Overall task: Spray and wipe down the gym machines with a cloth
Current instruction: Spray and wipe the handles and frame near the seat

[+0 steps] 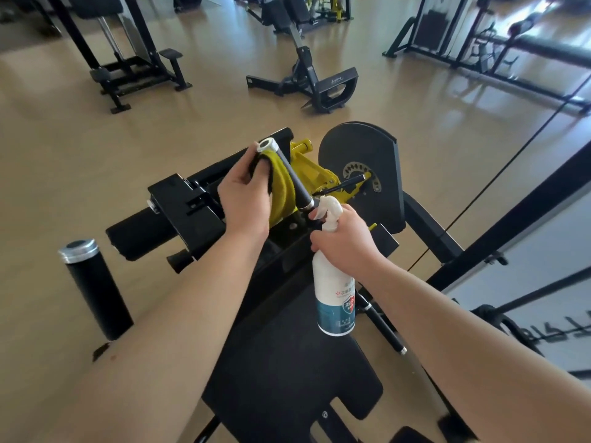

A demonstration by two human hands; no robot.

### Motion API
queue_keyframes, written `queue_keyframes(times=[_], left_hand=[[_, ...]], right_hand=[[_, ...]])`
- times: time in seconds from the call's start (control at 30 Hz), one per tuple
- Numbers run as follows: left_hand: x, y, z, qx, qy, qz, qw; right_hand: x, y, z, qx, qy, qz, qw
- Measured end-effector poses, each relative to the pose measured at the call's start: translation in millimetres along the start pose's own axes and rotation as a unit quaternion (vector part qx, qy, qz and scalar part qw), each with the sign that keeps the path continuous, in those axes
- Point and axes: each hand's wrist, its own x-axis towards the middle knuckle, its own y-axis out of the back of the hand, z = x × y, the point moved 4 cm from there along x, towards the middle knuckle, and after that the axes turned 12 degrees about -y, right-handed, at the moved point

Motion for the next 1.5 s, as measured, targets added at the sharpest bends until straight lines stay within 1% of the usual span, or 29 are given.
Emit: queue_keyframes(times=[0.1, 0.17, 0.27, 0.3, 0.33, 0.37, 0.43, 0.5, 0.6, 0.63, 0.67, 0.7, 0.77, 0.83, 0.93, 0.97, 1.0, 1.13, 1.27, 1.4, 1.5], left_hand=[[-4.4, 16.1, -7.5, 0.033, 0.037, 0.016, 0.999], [-8.8, 26.5, -9.3, 0.058, 0.072, 0.008, 0.996], [-14.1, 36.6, -2.8, 0.095, 0.072, 0.007, 0.993], [-15.7, 39.6, 0.4, 0.121, 0.067, -0.001, 0.990], [-17.9, 42.1, 2.8, 0.164, 0.068, -0.026, 0.984], [-21.2, 44.4, 4.0, 0.219, 0.073, -0.070, 0.971], [-30.8, 49.6, 6.6, 0.331, 0.077, -0.185, 0.922], [-39.9, 53.4, 16.3, 0.422, 0.053, -0.274, 0.862], [-51.1, 56.0, 30.6, 0.541, 0.011, -0.367, 0.757], [-56.4, 56.9, 34.0, 0.574, -0.006, -0.387, 0.722], [-61.5, 58.3, 36.7, 0.598, -0.027, -0.400, 0.695], [-66.4, 60.1, 39.2, 0.613, -0.049, -0.404, 0.677], [-73.9, 66.7, 42.3, 0.628, -0.077, -0.396, 0.665], [-78.8, 77.6, 45.8, 0.649, -0.075, -0.379, 0.656], [-85.5, 100.3, 52.6, 0.686, -0.070, -0.377, 0.619], [-88.5, 109.0, 56.1, 0.687, -0.078, -0.380, 0.614], [-91.5, 118.7, 60.2, 0.680, -0.088, -0.381, 0.621], [-106.3, 161.6, 87.4, 0.590, -0.133, -0.358, 0.711], [-125.9, 219.9, 106.5, 0.526, -0.154, -0.360, 0.755], [-131.2, 283.3, 116.8, 0.455, -0.122, -0.306, 0.827], [-134.5, 324.7, 118.1, 0.387, -0.042, -0.265, 0.882]], right_hand=[[-1.7, 0.7, -0.2, -0.006, -0.007, 0.003, 1.000], [-3.2, 1.2, -2.6, -0.008, -0.010, 0.003, 1.000], [-8.5, 2.7, -8.4, -0.008, -0.007, 0.000, 1.000], [-10.5, 2.3, -9.2, -0.009, -0.005, 0.000, 1.000], [-13.7, 1.6, -9.7, -0.010, -0.004, -0.001, 1.000], [-17.3, 0.2, -9.6, -0.011, -0.002, -0.001, 1.000], [-25.3, -3.0, -8.8, -0.011, -0.002, -0.004, 1.000], [-33.8, -6.3, -8.8, -0.001, -0.002, -0.001, 1.000], [-44.4, -12.8, -7.4, 0.005, -0.004, 0.006, 1.000], [-48.4, -15.2, -7.1, 0.003, -0.005, 0.008, 1.000], [-52.4, -17.3, -6.8, 0.000, -0.006, 0.009, 1.000], [-55.7, -19.6, -5.9, -0.003, -0.010, 0.009, 1.000], [-63.1, -24.0, -3.4, -0.008, -0.024, 0.008, 1.000], [-74.7, -29.6, -3.0, -0.007, -0.031, 0.005, 0.999], [-94.4, -41.2, -3.9, 0.006, -0.028, 0.001, 1.000], [-102.0, -45.9, -4.7, 0.008, -0.027, 0.001, 1.000], [-110.1, -51.0, -5.7, 0.009, -0.025, 0.003, 1.000], [-145.2, -78.2, -15.6, 0.011, -0.017, 0.012, 1.000], [-187.4, -119.0, -32.4, -0.005, -0.007, -0.006, 1.000], [-236.2, -166.9, -45.5, -0.019, 0.016, -0.042, 0.999], [-266.7, -197.2, -49.0, -0.040, 0.011, -0.049, 0.998]])
